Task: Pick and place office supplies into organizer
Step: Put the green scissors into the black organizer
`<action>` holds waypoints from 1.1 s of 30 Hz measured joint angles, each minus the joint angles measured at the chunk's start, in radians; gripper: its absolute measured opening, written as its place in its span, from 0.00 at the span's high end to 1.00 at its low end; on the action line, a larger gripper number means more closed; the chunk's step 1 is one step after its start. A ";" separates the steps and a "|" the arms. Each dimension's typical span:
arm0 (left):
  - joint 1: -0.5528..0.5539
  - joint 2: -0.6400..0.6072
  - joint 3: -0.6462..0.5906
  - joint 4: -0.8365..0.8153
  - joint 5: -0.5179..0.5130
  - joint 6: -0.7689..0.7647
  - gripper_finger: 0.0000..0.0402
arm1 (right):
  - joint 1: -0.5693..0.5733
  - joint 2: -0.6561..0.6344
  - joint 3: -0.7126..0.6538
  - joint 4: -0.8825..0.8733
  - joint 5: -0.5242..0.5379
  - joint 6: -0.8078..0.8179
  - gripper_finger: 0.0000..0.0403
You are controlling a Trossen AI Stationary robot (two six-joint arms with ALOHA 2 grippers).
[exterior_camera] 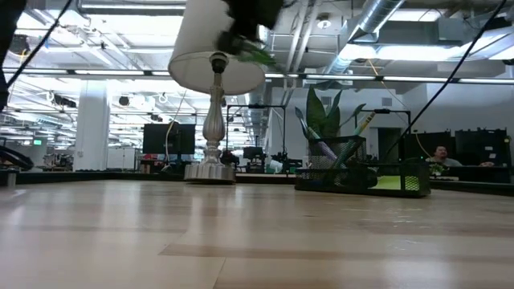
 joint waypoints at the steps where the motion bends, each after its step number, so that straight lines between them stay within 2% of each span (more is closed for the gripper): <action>1: 0.012 0.021 0.000 0.114 0.047 0.074 0.98 | 0.010 0.000 0.000 0.000 0.001 0.000 0.88; 5: 0.026 0.136 0.001 0.484 0.252 0.338 0.97 | 0.030 0.001 0.000 0.006 0.001 0.001 0.88; 7: 0.024 0.194 0.002 0.583 0.275 0.384 0.97 | 0.029 0.000 0.000 0.006 0.001 0.021 0.88; 11: 0.028 0.260 0.015 0.589 0.241 0.377 0.98 | 0.029 -0.015 0.000 0.008 0.003 0.068 0.88; 16: 0.037 0.320 0.017 0.589 0.264 0.391 0.98 | 0.029 -0.035 0.000 0.010 0.004 0.068 0.88; 27: 0.047 0.322 0.016 0.533 0.422 0.401 0.98 | 0.028 -0.057 0.000 0.003 0.004 0.068 0.88; 33: 0.060 0.322 0.016 0.472 0.425 0.337 0.94 | 0.029 -0.057 0.000 0.000 0.003 0.068 0.88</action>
